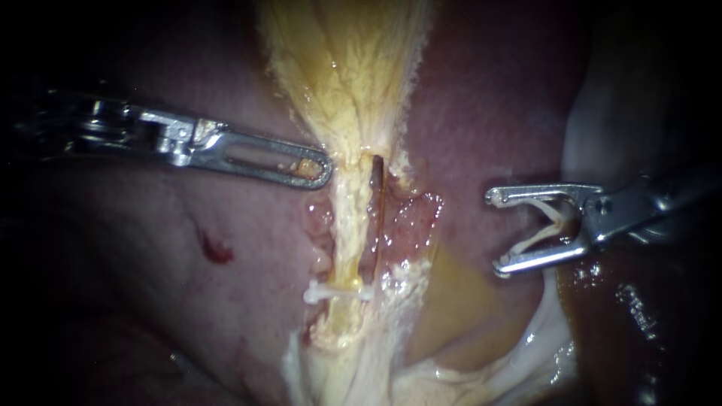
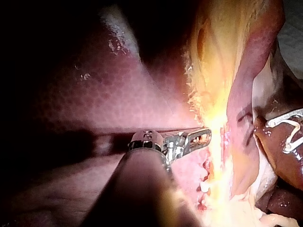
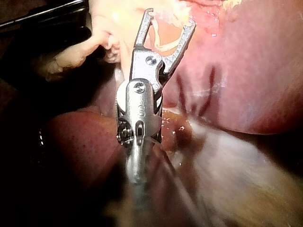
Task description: Clipping second clip left tube
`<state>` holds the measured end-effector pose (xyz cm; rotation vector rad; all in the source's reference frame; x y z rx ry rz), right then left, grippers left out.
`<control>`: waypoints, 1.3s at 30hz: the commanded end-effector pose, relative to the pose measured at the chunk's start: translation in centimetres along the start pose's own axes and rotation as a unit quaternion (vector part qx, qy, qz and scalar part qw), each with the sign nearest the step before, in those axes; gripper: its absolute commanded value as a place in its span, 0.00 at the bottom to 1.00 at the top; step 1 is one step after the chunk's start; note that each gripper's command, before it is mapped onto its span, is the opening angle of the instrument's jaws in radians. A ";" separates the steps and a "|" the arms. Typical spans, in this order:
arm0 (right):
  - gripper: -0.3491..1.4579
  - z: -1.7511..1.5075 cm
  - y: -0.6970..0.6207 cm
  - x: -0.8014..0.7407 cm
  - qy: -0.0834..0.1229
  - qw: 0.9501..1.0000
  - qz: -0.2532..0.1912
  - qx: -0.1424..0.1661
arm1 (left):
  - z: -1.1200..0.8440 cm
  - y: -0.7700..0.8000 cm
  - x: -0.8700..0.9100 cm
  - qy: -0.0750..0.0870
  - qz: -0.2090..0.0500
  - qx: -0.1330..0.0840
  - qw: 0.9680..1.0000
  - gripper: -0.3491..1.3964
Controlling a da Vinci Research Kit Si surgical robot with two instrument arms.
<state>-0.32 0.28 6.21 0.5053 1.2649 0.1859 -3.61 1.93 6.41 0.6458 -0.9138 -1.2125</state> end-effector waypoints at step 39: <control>0.47 0.95 -0.09 0.03 0.004 0.999 0.021 0.025 | -0.85 -0.29 -0.32 -0.021 -0.014 0.006 1.000 0.00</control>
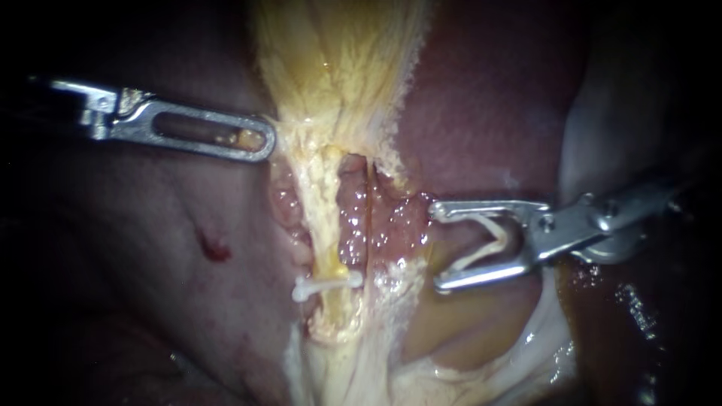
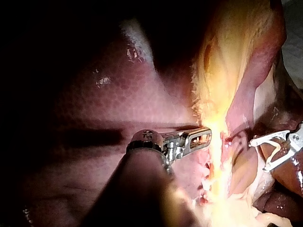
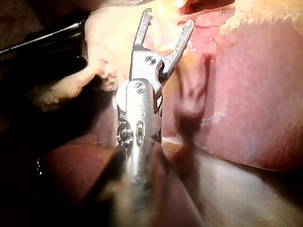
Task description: Clipping second clip left tube
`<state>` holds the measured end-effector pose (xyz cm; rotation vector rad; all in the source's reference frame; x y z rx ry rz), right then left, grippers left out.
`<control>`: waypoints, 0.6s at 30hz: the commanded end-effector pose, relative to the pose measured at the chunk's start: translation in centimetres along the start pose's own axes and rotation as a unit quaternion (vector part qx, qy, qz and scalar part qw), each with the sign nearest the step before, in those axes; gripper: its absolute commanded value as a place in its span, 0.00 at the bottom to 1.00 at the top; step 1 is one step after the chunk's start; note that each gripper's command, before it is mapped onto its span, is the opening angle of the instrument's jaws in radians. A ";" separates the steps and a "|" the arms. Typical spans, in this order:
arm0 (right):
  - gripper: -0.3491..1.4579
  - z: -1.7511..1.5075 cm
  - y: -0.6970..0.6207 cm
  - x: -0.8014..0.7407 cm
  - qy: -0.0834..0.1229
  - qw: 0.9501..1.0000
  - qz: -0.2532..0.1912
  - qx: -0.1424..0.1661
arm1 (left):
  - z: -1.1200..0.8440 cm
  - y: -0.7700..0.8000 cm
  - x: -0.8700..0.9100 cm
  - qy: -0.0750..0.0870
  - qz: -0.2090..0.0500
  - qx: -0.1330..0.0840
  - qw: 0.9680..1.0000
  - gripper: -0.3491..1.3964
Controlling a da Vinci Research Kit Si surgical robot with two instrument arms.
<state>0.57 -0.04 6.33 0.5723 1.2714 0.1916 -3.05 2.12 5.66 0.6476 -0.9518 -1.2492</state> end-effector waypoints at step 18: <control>0.47 0.76 0.31 -0.52 -0.002 0.999 0.037 0.021 | 0.01 -0.02 0.00 0.000 0.000 -0.001 1.000 0.00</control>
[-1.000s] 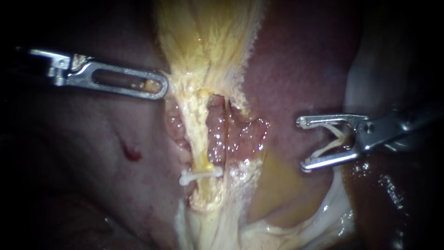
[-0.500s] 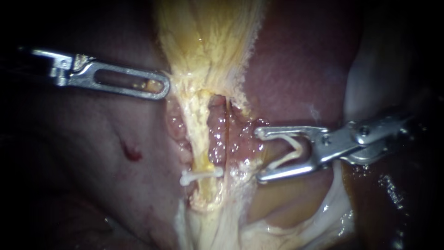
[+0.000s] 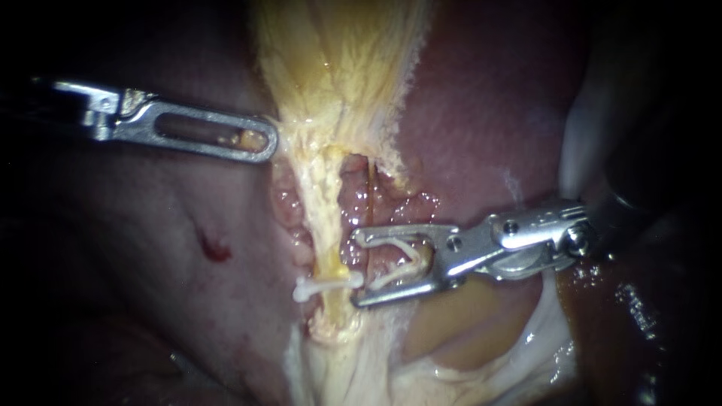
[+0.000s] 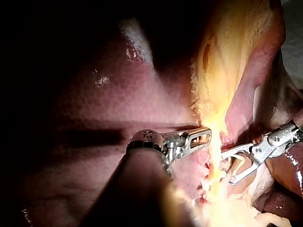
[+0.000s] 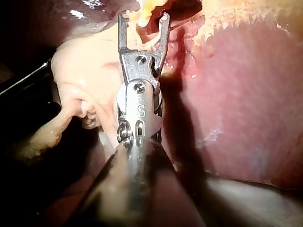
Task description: Clipping second clip left tube
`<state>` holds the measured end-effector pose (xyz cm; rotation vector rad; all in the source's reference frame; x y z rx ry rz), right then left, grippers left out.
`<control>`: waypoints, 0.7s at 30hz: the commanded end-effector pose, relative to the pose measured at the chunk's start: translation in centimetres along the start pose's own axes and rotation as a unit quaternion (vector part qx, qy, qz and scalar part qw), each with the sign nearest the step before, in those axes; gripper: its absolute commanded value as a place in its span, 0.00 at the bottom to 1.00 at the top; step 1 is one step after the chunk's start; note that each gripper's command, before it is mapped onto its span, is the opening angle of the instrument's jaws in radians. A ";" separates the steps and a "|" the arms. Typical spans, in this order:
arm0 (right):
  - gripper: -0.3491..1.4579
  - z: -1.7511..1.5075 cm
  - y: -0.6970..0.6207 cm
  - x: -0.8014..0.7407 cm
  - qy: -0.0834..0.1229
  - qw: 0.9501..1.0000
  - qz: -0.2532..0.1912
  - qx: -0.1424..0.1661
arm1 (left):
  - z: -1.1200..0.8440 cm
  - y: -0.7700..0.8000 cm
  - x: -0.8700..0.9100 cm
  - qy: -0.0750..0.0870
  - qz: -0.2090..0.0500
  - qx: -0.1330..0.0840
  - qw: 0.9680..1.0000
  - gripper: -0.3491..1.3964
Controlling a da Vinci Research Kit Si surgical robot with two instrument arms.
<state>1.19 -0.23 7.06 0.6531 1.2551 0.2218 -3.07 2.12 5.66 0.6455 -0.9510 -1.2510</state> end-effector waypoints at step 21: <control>0.47 0.12 0.17 -0.12 0.000 1.000 0.020 0.017 | -0.01 -0.03 0.00 0.000 0.003 -0.001 1.000 0.00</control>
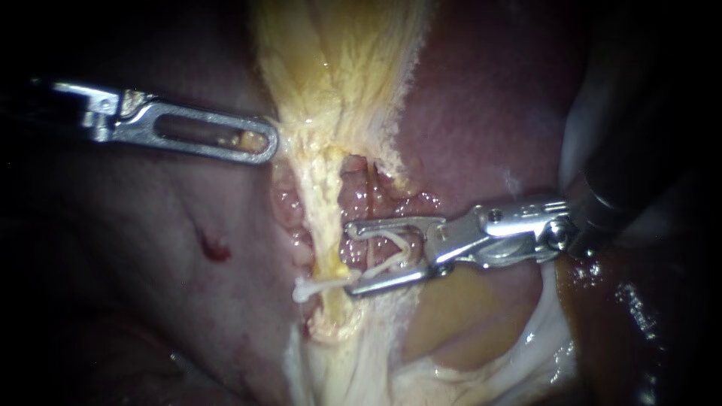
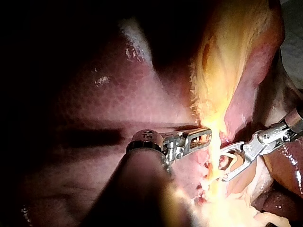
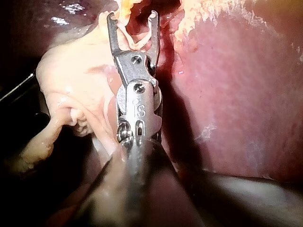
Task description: Clipping second clip left tube
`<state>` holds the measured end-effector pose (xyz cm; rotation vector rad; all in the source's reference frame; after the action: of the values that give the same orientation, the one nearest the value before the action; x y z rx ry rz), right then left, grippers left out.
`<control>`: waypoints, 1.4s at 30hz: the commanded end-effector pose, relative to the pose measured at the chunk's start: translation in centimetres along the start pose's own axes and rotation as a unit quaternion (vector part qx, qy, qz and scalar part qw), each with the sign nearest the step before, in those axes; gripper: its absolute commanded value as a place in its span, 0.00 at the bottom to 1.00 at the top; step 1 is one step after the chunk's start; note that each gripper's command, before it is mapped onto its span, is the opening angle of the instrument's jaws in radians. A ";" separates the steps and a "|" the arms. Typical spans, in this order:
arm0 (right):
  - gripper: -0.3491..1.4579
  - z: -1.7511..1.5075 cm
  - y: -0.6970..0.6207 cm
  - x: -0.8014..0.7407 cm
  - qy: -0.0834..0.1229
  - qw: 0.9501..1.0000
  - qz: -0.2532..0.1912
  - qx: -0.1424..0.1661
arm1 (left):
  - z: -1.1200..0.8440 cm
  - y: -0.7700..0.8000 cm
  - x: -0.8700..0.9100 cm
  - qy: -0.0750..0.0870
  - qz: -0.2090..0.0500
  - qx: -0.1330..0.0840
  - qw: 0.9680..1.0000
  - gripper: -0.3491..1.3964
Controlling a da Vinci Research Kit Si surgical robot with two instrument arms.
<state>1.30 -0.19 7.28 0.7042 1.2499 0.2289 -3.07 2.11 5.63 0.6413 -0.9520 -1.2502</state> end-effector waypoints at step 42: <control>0.47 0.70 -0.07 0.19 0.058 0.995 0.018 0.075 | 0.12 -0.05 -0.02 -0.001 0.003 -0.002 1.000 0.00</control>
<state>1.99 -0.41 7.18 0.8535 1.3780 0.2076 -3.20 2.13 5.64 0.6330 -0.9531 -1.2478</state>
